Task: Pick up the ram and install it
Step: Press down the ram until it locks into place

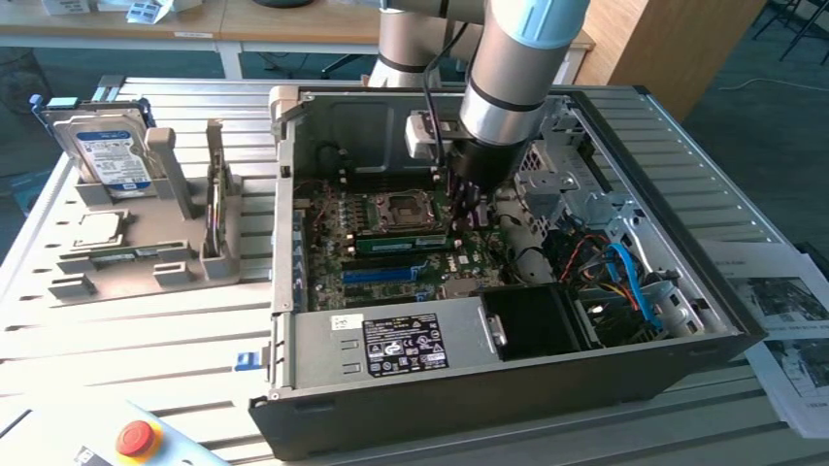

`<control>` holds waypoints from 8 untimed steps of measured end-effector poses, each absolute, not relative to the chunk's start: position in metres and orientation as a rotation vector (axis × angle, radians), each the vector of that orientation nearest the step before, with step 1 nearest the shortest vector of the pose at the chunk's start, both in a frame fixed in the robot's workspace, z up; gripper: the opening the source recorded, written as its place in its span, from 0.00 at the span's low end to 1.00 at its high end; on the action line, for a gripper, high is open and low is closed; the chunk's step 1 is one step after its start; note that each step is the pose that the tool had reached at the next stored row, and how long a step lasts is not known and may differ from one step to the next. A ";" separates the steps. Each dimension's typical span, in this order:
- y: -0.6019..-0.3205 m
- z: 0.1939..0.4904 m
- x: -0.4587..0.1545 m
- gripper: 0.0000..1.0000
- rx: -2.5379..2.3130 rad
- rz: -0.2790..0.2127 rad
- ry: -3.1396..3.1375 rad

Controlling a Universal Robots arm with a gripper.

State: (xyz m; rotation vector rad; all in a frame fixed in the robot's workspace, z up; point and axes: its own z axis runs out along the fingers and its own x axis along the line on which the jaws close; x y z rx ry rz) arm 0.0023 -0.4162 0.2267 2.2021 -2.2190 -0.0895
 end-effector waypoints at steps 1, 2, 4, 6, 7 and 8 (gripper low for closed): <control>-0.416 0.227 0.002 0.10 2.202 -0.089 -2.219; -0.416 0.226 0.002 0.10 2.203 -0.090 -2.219; -0.416 0.225 0.002 0.10 2.202 -0.089 -2.219; -0.416 0.225 0.002 0.10 2.202 -0.089 -2.219; -0.416 0.225 0.002 0.10 2.202 -0.089 -2.219; -0.416 0.225 0.002 0.10 2.202 -0.089 -2.219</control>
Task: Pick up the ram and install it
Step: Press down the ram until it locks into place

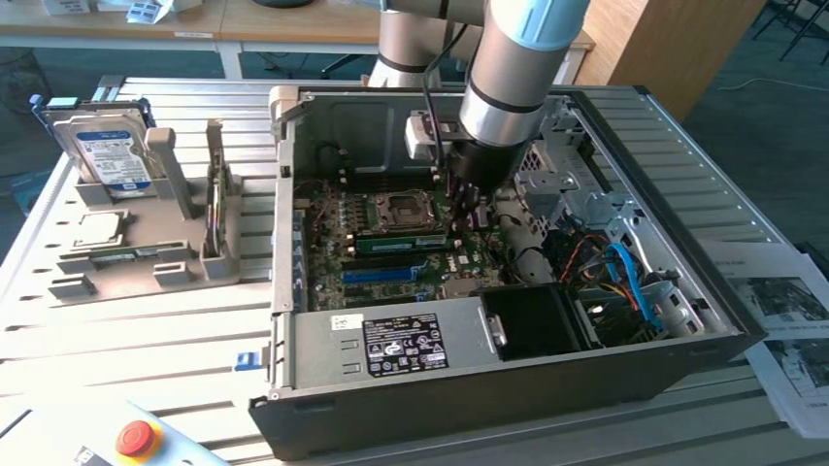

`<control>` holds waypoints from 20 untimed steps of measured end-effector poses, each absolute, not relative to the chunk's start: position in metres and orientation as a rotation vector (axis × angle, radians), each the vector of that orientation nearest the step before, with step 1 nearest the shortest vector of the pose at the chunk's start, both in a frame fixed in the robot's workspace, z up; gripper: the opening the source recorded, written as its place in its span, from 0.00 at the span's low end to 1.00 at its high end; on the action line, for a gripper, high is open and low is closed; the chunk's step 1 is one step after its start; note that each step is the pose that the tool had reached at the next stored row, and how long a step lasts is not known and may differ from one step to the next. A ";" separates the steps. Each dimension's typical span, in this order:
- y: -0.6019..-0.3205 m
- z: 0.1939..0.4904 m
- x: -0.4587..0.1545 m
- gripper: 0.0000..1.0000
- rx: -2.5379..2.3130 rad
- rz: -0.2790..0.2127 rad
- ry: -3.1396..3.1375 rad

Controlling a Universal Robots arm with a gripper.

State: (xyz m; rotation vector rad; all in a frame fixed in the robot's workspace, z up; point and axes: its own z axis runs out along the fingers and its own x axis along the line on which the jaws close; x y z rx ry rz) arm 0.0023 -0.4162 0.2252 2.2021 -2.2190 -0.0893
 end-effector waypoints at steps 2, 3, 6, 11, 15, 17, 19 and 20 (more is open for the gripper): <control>-0.416 0.225 0.002 0.10 2.202 -0.090 -2.219; -0.416 0.224 0.002 0.10 2.202 -0.089 -2.219; -0.416 0.224 0.002 0.10 2.202 -0.089 -2.219; -0.416 0.224 0.002 0.10 2.202 -0.089 -2.219; -0.416 0.223 0.002 0.10 2.202 -0.089 -2.219; -0.416 0.223 0.002 0.10 2.202 -0.089 -2.219; -0.416 0.223 0.002 0.10 2.202 -0.089 -2.219; -0.416 0.223 0.002 0.10 2.202 -0.089 -2.219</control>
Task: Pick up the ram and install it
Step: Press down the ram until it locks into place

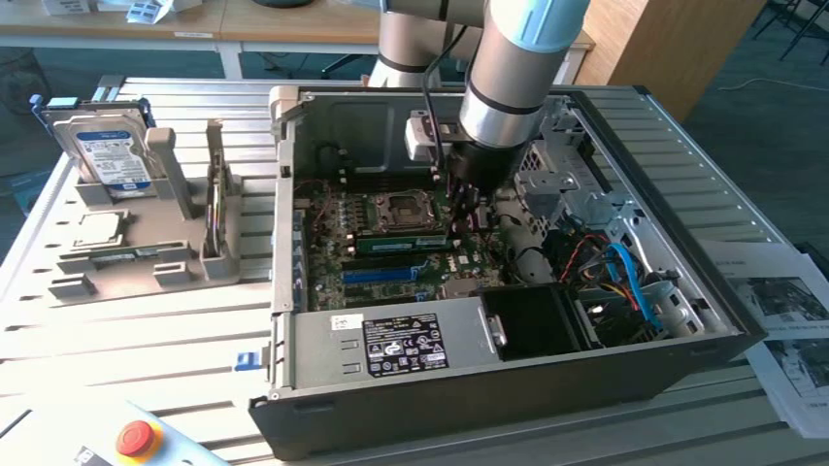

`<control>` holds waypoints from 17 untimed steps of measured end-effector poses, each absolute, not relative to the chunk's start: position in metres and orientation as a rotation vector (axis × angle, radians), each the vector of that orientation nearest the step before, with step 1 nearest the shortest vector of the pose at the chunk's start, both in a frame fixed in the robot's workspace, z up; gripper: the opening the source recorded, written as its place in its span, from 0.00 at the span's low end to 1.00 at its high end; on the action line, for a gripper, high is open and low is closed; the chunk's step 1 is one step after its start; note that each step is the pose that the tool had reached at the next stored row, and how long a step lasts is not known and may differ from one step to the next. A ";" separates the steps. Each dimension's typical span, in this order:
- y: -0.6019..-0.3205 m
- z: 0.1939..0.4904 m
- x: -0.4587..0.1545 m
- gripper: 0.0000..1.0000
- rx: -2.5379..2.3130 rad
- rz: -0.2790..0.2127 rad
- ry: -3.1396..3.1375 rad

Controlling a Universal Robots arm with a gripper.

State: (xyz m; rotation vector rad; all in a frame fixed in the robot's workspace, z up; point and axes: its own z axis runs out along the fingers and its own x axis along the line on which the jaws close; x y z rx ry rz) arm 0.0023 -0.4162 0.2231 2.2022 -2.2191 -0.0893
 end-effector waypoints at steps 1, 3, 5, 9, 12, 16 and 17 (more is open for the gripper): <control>-0.416 0.223 0.002 0.10 2.202 -0.089 -2.219; -0.416 0.223 0.002 0.10 2.202 -0.089 -2.219; -0.416 0.222 0.002 0.10 2.202 -0.089 -2.219; -0.416 0.222 0.002 0.10 2.202 -0.089 -2.219; -0.416 0.222 0.002 0.10 2.202 -0.089 -2.219; -0.416 0.223 0.002 0.10 2.203 -0.091 -2.220; -0.416 0.225 0.002 0.10 2.202 -0.090 -2.219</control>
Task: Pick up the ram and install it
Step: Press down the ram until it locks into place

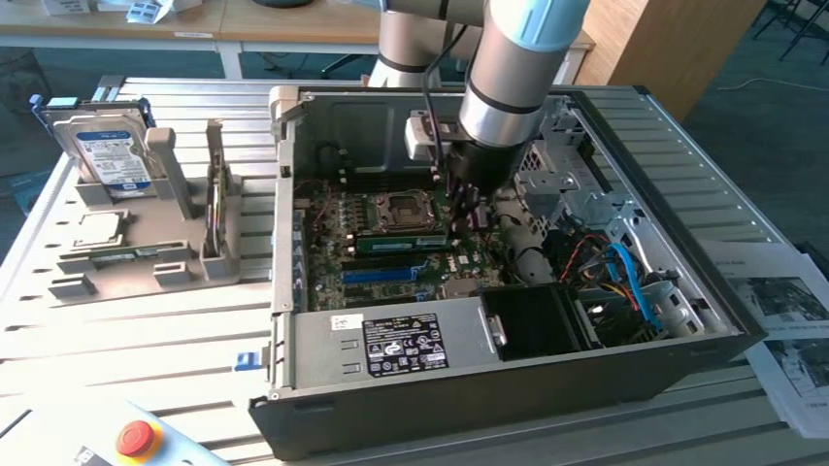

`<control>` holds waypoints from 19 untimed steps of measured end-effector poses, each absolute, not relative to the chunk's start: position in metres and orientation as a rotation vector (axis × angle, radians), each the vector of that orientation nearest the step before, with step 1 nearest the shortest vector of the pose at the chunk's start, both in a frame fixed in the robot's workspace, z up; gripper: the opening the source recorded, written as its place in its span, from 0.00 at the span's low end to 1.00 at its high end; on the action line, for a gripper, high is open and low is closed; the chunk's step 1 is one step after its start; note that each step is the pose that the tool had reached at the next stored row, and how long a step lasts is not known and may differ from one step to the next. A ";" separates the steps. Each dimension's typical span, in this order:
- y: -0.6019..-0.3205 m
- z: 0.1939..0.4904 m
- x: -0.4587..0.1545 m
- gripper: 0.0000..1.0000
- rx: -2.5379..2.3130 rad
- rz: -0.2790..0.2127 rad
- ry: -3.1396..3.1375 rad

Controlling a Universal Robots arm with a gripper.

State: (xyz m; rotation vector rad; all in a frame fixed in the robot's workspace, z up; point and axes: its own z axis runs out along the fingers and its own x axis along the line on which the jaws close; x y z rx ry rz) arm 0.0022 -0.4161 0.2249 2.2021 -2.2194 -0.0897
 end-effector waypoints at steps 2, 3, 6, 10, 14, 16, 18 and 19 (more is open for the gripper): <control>-0.416 0.229 0.002 0.10 2.202 -0.090 -2.219; -0.416 0.231 0.002 0.10 2.202 -0.090 -2.219; -0.416 0.236 0.002 0.10 2.202 -0.089 -2.219; -0.416 0.244 0.002 0.10 2.202 -0.089 -2.219; -0.416 0.247 0.002 0.10 2.202 -0.090 -2.219; -0.416 0.247 0.002 0.10 2.202 -0.090 -2.219; -0.416 0.247 0.002 0.10 2.202 -0.090 -2.219; -0.416 0.247 0.002 0.10 2.202 -0.090 -2.219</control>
